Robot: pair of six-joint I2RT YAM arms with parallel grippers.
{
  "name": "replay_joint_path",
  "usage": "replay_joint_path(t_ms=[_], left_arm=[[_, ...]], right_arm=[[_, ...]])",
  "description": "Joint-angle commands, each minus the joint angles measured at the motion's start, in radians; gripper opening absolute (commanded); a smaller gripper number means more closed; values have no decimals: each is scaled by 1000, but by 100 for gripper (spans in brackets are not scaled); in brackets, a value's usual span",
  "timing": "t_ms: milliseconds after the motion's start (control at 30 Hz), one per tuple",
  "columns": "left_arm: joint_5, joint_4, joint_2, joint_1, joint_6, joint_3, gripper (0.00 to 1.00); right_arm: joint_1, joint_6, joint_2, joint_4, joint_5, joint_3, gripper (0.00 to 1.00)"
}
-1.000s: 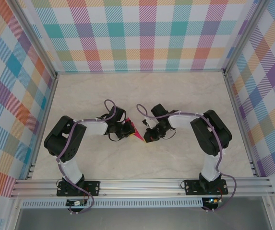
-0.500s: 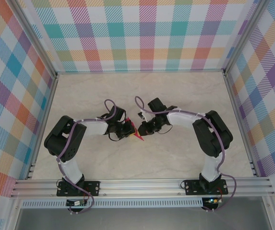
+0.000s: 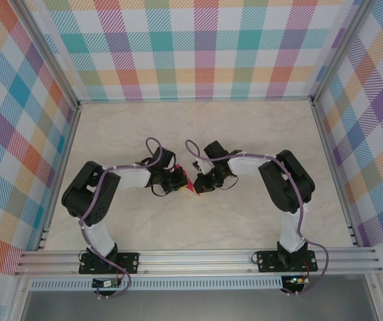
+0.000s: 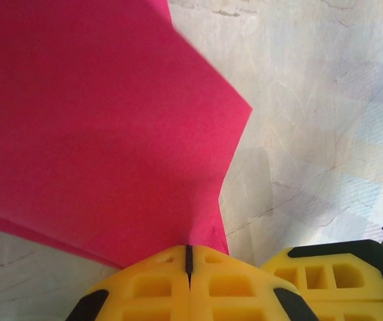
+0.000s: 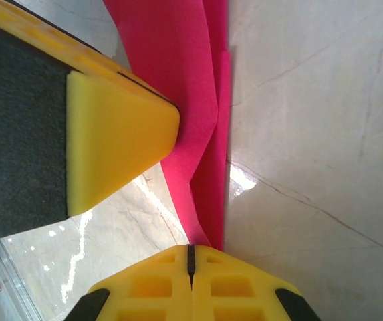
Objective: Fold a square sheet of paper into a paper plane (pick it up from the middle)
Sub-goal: Fold the wing for the fifth time at the center of the table.
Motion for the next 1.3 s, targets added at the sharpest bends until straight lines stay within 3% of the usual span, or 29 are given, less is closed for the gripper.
replay_joint_path(t_ms=[0,133,267,533,1267], left_arm=[[-49,-48,0,-8,54,27,3],[11,15,-63,-8,81,44,12],[43,82,-98,-10,67,18,14],[84,232,-62,-27,6,-94,6],[42,202,-1,-42,17,-102,2]], right_arm=[[3,-1,16,-7,23,-21,6],[1,13,18,-10,25,-26,5],[-5,26,29,-35,15,-9,5],[-26,48,100,-126,-47,57,5],[-36,53,96,-151,-49,81,6]])
